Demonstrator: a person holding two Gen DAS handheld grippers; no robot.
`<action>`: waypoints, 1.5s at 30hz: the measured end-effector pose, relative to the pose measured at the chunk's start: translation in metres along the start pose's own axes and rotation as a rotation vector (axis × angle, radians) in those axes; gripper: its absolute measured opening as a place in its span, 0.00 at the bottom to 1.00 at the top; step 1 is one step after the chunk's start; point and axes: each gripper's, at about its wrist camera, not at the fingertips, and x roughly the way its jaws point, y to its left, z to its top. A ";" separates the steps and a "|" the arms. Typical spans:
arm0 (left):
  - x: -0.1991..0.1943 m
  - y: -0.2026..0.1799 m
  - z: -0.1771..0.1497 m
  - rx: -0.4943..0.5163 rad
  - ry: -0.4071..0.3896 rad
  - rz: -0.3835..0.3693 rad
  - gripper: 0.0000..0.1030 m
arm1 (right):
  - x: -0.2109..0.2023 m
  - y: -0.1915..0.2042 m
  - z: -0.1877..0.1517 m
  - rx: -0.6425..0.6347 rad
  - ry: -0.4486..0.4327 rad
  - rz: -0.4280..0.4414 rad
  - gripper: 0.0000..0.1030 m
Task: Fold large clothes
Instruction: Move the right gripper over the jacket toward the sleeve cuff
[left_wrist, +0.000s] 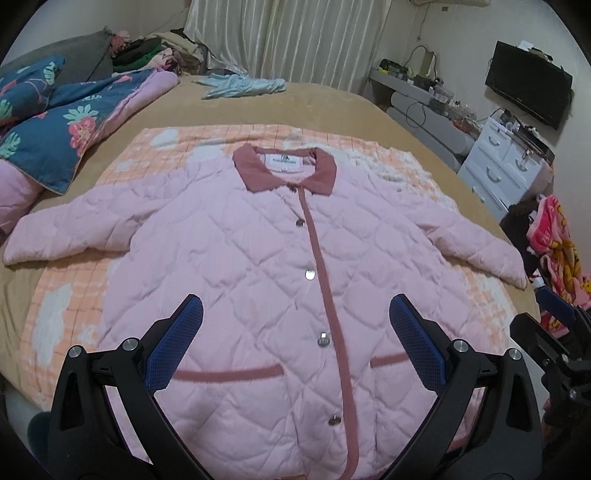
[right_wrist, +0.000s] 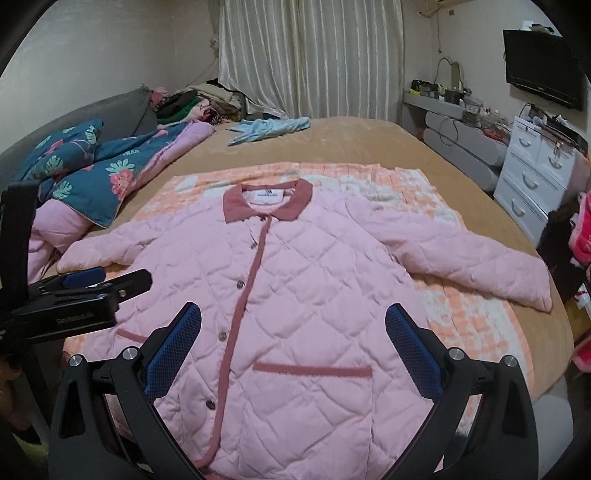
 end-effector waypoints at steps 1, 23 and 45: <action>0.002 0.000 0.004 -0.004 -0.003 0.003 0.91 | 0.000 0.000 0.004 -0.002 -0.007 -0.002 0.96; 0.027 -0.034 0.077 0.004 -0.016 -0.012 0.91 | 0.009 -0.049 0.088 0.114 -0.153 -0.047 0.96; 0.087 -0.115 0.110 0.082 -0.005 -0.048 0.91 | 0.036 -0.177 0.126 0.304 -0.246 -0.238 0.96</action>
